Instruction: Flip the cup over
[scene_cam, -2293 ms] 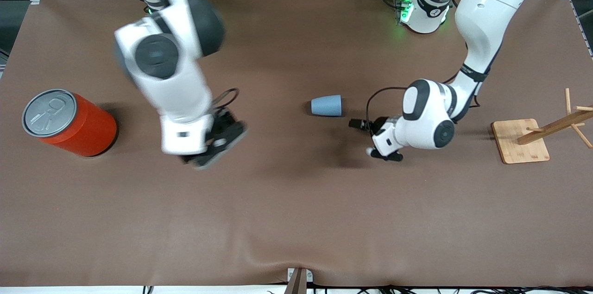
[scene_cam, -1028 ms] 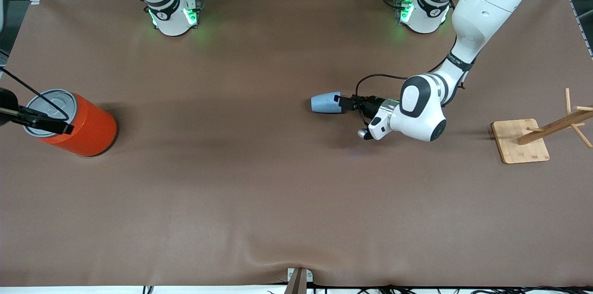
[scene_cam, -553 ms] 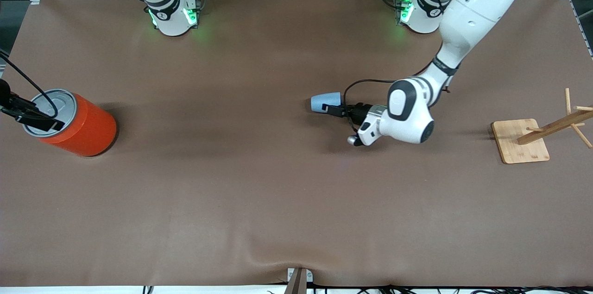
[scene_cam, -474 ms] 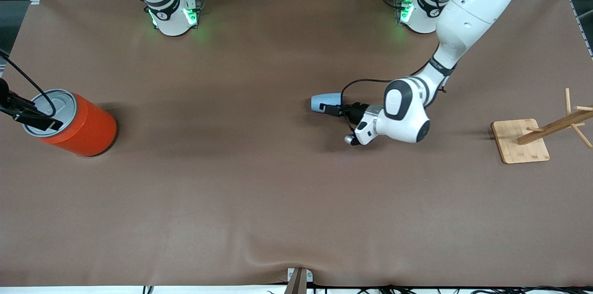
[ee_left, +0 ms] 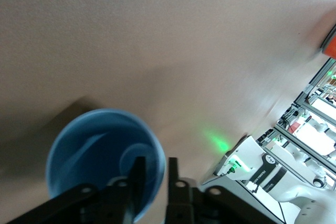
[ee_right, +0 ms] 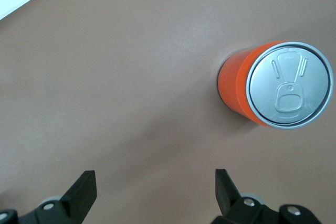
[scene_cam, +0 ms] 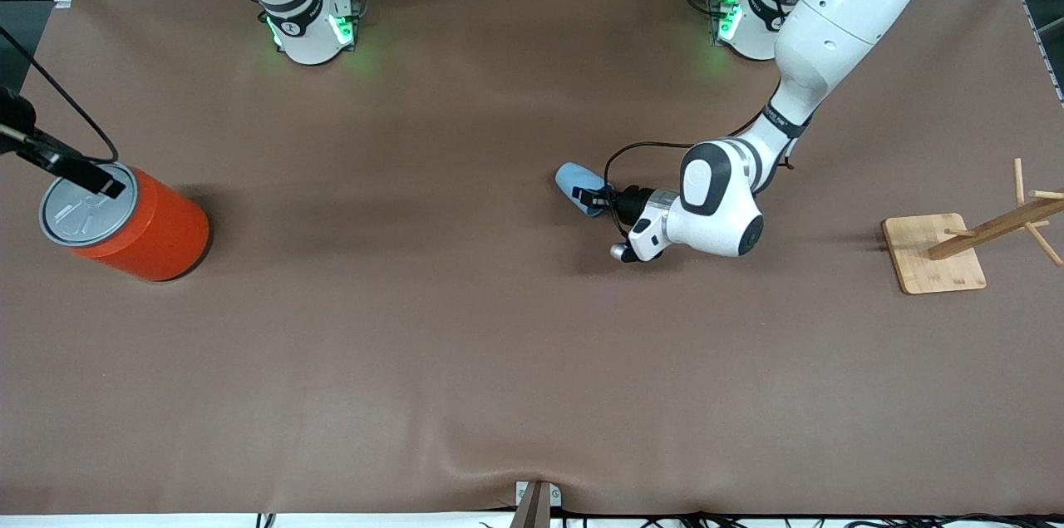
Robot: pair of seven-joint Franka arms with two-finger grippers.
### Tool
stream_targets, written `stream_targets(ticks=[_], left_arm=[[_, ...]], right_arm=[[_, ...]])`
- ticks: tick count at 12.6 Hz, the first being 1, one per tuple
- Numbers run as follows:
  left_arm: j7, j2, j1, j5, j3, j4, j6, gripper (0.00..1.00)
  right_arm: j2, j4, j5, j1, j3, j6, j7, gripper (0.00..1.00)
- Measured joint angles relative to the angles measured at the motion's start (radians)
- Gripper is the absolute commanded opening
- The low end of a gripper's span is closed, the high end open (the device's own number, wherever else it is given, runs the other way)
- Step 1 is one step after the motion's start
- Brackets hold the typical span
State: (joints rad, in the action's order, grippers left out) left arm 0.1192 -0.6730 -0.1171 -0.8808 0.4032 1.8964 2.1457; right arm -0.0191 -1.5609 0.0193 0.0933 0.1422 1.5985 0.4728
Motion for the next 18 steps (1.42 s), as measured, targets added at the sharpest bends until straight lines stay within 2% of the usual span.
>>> stream_targets(ticks=[3,5,9,11,14,18], left_arm=[[0.0,0.02,0.001,0.039,-0.006,-0.008,0.014,0.0],[0.0,0.065,0.005,0.097,-0.05,-0.032,0.023,0.0],[-0.002,0.163,0.015,0.204,-0.248,-0.11,0.025,0.0],[-0.002,0.189,0.02,0.335,-0.35,-0.141,0.049,0.0],[-0.002,0.186,0.022,0.5,-0.454,-0.165,0.198,0.0],[-0.001,0.086,0.013,0.622,-0.474,-0.166,0.495,0.0]], right_arm=[[0.002,0.03,-0.027,-0.011,0.0,0.017,-0.118,1.0],[0.002,0.062,-0.027,-0.032,0.003,-0.023,-0.181,1.0],[-0.006,0.079,0.03,-0.067,0.002,-0.059,-0.236,1.0],[-0.013,0.116,-0.01,-0.068,-0.014,-0.065,-0.249,1.0],[-0.012,0.135,-0.013,-0.071,-0.034,-0.119,-0.249,1.0],[0.033,0.081,-0.011,-0.082,-0.036,-0.07,-0.249,1.0]])
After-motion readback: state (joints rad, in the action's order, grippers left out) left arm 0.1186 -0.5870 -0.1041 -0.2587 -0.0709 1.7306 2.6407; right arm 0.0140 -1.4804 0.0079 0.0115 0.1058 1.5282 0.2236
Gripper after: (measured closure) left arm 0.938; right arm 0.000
